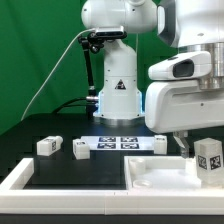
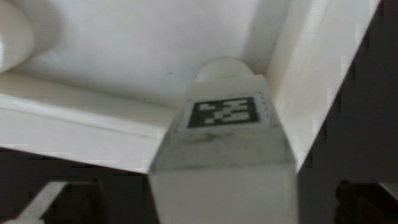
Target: Assemble one leg
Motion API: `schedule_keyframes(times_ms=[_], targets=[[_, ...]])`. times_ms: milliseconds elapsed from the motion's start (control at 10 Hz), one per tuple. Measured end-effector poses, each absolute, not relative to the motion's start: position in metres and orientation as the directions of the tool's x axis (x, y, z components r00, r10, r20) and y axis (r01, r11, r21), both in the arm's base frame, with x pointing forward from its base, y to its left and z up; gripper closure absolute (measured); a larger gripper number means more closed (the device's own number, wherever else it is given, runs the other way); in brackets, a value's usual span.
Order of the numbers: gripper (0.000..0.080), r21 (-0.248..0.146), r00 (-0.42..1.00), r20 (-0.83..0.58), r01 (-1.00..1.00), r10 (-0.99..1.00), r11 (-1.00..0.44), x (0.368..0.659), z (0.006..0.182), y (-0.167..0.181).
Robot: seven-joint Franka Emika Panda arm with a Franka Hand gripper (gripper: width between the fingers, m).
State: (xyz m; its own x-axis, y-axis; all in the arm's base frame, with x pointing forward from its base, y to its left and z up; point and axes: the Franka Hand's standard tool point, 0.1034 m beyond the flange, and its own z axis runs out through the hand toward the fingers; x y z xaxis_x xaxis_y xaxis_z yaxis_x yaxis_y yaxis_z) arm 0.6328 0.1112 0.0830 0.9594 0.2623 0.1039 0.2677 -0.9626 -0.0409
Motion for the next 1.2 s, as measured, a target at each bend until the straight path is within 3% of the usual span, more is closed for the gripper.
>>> schedule_keyframes(times_ms=[100, 200, 300, 400, 500, 700, 900, 1200], targets=[[0.0151, -0.041, 0.96, 0.104, 0.266, 0.261, -0.963, 0.6328, 0.0829, 0.1112], [0.027, -0.041, 0.96, 0.103, 0.266, 0.261, -0.963, 0.6328, 0.0828, 0.1111], [0.027, -0.041, 0.96, 0.103, 0.266, 0.261, -0.963, 0.6327, 0.0827, 0.1111], [0.0454, -0.042, 0.96, 0.103, 0.266, 0.261, -0.963, 0.6326, 0.0827, 0.1115], [0.051, -0.041, 0.96, 0.102, 0.265, 0.26, -0.963, 0.6325, 0.0823, 0.111], [0.051, -0.057, 0.984, 0.097, 0.158, 0.152, -0.986, 0.6318, 0.0807, 0.1119], [0.051, -0.092, 0.987, 0.085, -0.13, -0.138, -0.987, 0.6329, 0.0802, 0.1148], [0.0509, -0.112, 0.885, 0.053, -0.455, -0.462, -0.884, 0.634, 0.0792, 0.1095]])
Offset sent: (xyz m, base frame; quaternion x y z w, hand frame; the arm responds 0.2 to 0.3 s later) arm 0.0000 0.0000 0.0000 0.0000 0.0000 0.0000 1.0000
